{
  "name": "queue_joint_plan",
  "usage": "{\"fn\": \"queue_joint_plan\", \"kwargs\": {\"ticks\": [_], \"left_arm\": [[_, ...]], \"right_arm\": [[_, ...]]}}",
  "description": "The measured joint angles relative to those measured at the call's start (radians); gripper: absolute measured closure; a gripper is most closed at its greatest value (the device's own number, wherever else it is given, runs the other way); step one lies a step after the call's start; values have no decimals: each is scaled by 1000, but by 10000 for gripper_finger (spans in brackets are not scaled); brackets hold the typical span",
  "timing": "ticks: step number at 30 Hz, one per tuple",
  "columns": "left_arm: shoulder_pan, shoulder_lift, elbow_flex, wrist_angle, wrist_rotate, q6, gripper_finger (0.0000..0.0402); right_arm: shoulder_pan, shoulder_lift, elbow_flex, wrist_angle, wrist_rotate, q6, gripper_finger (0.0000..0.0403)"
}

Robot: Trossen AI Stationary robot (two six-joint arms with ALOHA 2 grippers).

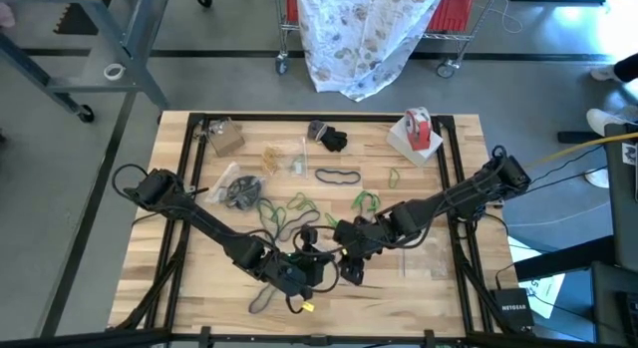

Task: Sort rubber bands
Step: Open the transparent zip bag

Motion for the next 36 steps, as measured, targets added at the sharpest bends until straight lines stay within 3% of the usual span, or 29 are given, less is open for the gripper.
{"fn": "queue_joint_plan", "kwargs": {"ticks": [10, 20, 27, 36], "left_arm": [[-4, -2, 0, 3, -10, -9, 401], [-4, -2, 0, -8, -11, -39, 401], [-15, -3, 0, -32, -1, -71, 401], [-26, -3, -5, -147, 7, -272, 401]], "right_arm": [[3, 3, -31, 42, 70, -49, 242], [4, 3, -62, 79, 165, -90, 394], [10, 1, -59, 20, 197, -130, 400], [65, -5, 72, -190, 364, -170, 402]]}}
